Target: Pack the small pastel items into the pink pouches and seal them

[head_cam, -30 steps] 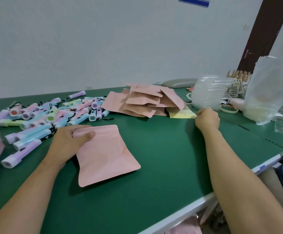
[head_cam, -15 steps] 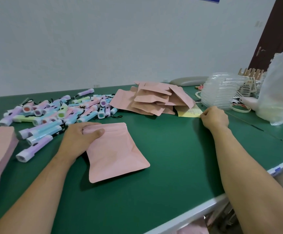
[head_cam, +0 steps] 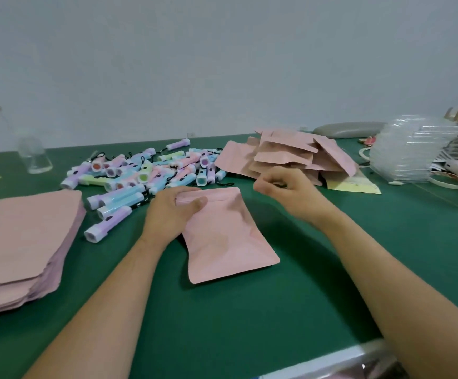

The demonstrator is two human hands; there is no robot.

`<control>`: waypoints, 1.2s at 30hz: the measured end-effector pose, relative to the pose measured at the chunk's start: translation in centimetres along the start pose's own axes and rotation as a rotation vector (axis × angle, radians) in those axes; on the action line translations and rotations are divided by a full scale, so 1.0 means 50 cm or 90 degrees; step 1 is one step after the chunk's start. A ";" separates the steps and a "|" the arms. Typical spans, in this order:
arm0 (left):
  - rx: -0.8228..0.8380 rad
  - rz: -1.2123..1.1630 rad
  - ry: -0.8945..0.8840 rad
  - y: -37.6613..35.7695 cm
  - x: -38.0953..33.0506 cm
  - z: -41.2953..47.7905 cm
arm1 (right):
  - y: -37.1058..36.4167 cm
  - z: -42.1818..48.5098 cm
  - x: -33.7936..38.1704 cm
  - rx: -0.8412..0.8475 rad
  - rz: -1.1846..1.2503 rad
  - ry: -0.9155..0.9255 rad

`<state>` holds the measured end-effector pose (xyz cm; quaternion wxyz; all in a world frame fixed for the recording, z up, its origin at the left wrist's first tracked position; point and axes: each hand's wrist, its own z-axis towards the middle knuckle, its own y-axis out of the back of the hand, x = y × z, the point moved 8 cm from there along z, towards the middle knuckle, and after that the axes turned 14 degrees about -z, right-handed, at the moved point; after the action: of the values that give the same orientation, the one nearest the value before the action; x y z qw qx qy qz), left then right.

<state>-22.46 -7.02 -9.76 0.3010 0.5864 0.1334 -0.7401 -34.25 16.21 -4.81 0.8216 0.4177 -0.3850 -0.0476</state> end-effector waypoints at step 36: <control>-0.024 -0.200 -0.053 0.024 -0.015 -0.009 | -0.098 -0.013 -0.023 0.066 0.177 -0.218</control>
<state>-21.29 -7.53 -9.00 0.1981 0.5217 0.2248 -0.7988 -33.42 13.90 -9.25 0.7202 0.3882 -0.5748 0.0156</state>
